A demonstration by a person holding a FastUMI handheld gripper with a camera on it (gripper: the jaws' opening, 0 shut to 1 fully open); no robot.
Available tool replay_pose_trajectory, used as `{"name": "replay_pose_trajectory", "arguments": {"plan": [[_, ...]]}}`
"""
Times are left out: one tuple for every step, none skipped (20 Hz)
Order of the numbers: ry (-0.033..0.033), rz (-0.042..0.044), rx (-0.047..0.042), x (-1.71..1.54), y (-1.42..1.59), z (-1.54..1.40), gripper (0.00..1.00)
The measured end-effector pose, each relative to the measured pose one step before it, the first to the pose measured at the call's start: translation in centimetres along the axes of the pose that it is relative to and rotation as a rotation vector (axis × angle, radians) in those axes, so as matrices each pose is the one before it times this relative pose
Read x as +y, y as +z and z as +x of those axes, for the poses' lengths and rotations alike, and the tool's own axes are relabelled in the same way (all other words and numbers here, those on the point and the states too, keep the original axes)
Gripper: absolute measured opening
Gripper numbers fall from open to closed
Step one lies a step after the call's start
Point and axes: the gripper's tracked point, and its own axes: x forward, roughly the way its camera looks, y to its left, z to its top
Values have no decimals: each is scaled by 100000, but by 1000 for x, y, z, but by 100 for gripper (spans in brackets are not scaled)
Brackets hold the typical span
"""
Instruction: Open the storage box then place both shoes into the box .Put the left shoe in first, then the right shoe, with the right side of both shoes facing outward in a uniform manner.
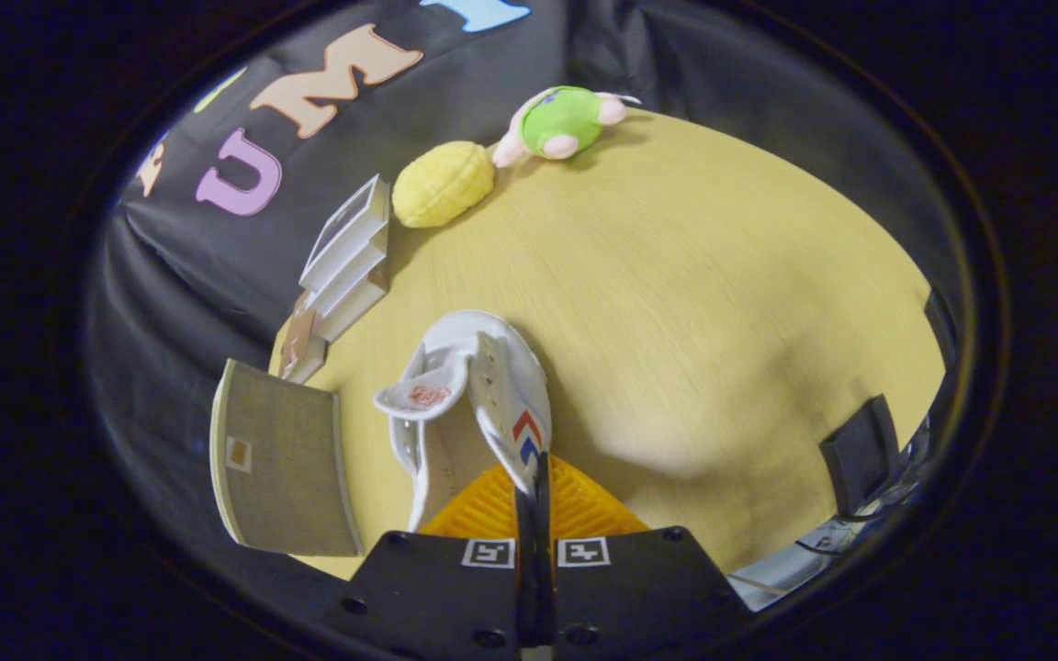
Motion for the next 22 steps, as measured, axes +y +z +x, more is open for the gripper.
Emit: {"name": "replay_pose_trajectory", "arguments": {"plan": [[1116, 1194, -504, 582, 35, -207, 3], [2630, 1002, 1604, 689, -180, -257, 3], [1911, 1840, -1355, 721, 286, -119, 3], [1994, 1344, 481, 730, -236, -395, 3], [2244, 1446, 797, 983, -15, 40, 3], [1559, 1715, -739, 957, -59, -165, 3], [1847, 835, 724, 1064, -69, -115, 3], [1248, 64, -25, 1058, 76, -105, 3], [1138, -478, -877, 1205, 155, -212, 3], [552, -533, -273, 885, -28, -293, 3], [818, -571, -496, 1160, 117, -228, 3], [747, -322, -373, 1179, -54, -251, 3], [1000, -655, 244, 1215, -49, -83, 3], [701, -419, -792, 1182, 16, -160, 3], [1010, -241, 198, 1322, -235, -122, 3], [1020, -198, 95, 1357, -128, -132, 3], [1367, -210, -225, 1466, -256, 29, 3], [974, -355, 34, 1295, -259, -127, 3], [1157, -342, -254, 1367, -382, 35, 3], [725, -873, 242, 1272, -340, 236, 3], [722, -735, -669, 1291, -398, 219, 3], [609, -1239, 766, 1207, -629, 231, 3]]}}
